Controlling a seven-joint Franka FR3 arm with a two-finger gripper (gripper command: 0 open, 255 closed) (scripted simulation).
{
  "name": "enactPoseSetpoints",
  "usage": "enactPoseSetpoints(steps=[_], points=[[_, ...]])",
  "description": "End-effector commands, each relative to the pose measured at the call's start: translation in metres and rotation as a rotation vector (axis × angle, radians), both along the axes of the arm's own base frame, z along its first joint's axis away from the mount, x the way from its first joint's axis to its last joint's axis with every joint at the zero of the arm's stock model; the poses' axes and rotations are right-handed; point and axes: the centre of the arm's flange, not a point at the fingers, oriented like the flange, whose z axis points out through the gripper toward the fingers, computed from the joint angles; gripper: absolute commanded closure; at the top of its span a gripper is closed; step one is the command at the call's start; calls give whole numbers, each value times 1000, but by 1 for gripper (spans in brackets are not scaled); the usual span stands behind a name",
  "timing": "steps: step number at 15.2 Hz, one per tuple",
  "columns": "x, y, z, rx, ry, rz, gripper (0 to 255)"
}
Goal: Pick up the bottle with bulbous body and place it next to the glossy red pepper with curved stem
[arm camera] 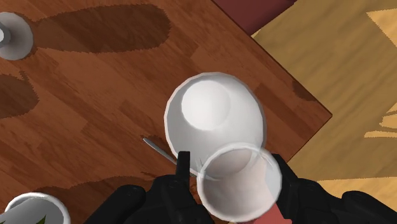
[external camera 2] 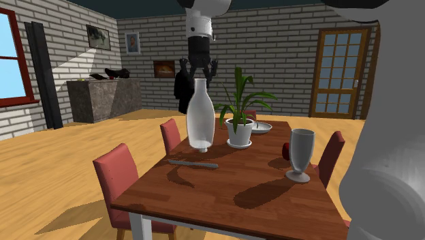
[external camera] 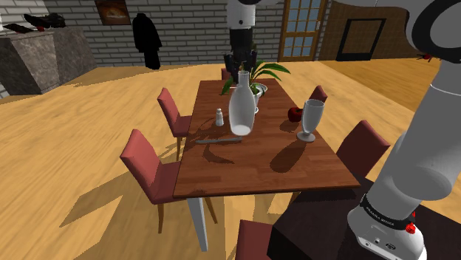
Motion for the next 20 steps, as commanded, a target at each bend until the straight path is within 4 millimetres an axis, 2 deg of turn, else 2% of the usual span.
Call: enactPoseSetpoints(steps=[1, 20], points=[[0, 0, 11, 0, 0, 0, 255], [0, 0, 111, 0, 0, 0, 255]])
